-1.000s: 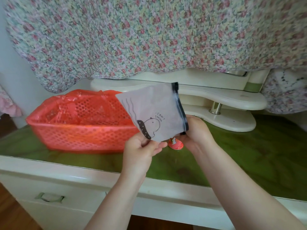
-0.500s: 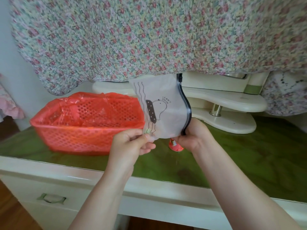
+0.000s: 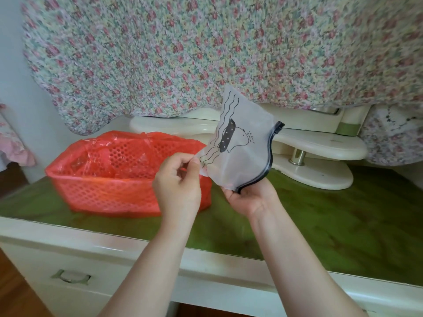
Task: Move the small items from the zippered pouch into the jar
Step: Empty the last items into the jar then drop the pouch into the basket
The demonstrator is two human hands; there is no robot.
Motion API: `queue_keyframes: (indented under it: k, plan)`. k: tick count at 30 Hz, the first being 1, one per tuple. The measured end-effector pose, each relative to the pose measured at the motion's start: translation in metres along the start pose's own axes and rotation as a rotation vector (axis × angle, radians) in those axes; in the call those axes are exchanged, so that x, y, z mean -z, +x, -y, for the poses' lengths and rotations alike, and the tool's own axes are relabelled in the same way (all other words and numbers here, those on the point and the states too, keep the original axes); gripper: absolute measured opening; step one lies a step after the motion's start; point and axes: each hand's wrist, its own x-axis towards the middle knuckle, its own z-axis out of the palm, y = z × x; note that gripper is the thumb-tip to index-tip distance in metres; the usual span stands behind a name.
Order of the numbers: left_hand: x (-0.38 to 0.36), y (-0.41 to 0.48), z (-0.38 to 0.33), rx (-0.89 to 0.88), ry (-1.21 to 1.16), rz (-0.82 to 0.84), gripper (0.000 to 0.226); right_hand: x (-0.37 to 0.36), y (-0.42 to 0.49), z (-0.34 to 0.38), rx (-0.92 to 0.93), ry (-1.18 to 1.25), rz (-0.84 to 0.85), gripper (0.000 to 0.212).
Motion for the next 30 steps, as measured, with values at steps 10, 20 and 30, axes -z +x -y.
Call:
queue_keyframes:
  k: [10, 20, 30]
  plan:
    - [-0.012, -0.001, -0.005, 0.089, -0.170, 0.034, 0.018, -0.004, -0.003, -0.009, -0.017, 0.039, -0.015, 0.030]
    - [-0.010, 0.000, -0.006, -0.010, -0.171, 0.125, 0.012, -0.006, 0.000, -0.004, -0.017, 0.069, -0.015, 0.029]
    - [-0.019, 0.000, -0.004, 0.070, -0.097, 0.180, 0.012, -0.009, -0.002, -0.017, -0.020, 0.104, 0.014, 0.027]
